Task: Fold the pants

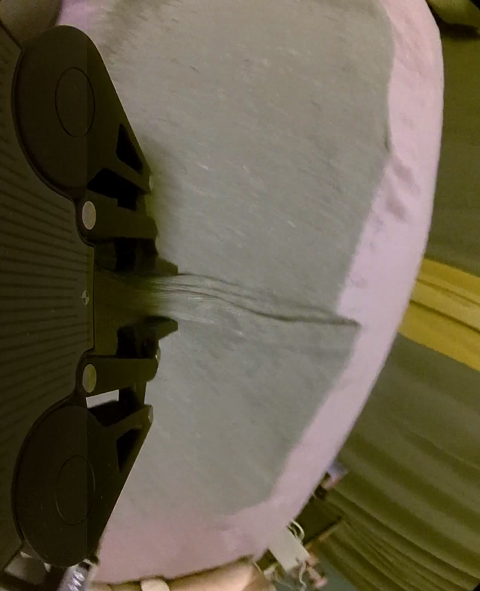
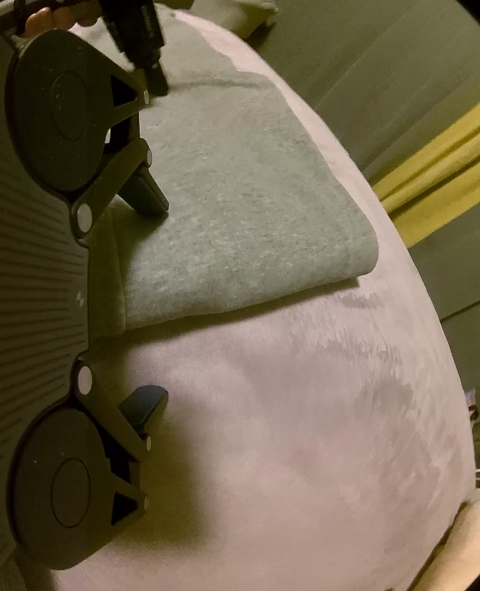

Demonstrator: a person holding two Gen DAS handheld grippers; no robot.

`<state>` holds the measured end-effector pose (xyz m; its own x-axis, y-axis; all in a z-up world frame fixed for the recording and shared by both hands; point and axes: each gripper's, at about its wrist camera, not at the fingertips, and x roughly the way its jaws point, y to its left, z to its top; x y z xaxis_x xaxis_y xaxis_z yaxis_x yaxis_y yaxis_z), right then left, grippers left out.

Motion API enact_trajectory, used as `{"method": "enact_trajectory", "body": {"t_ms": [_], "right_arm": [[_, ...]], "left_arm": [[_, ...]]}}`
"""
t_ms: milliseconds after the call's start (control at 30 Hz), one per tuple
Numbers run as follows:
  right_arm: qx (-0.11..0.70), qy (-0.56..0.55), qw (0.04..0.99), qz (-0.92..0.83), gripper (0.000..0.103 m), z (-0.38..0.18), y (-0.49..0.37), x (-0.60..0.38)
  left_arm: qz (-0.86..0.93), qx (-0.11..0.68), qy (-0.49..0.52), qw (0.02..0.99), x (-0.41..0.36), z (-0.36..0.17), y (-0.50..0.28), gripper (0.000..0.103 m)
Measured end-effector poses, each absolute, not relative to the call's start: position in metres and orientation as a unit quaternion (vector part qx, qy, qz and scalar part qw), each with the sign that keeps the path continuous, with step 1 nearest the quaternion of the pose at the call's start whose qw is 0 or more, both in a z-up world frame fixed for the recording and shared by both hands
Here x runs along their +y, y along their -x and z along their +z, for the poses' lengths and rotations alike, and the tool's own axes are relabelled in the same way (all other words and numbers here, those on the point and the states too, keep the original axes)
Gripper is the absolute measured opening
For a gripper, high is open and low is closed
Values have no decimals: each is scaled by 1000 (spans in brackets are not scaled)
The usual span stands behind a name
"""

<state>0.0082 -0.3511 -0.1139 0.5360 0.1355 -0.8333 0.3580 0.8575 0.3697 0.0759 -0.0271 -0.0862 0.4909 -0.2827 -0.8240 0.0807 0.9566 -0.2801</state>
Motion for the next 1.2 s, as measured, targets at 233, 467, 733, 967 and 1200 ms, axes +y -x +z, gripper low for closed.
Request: {"method": "enact_trajectory", "body": {"t_ms": [233,467,733,967,1200], "right_arm": [[477,-259,837,-68,99,-117,-9,-351],[478,-256,837,-69,99,-116,-8,-350],[474,-254,840,-70,99,-117,-10,-350],[468,-264,840,-72,99,-116,-7,-352],[466,-268,840,-73,99,-115,-6,-353]], "left_arm": [[-129,457,117,872,-16,-50,-52,69],[-178,482,95,853,-23,-48,-35,54],[-230,436,127,861,-30,-29,-23,53],[-198,508,40,837,-52,-78,-26,32],[-118,487,47,864,-13,-73,-35,29]]}}
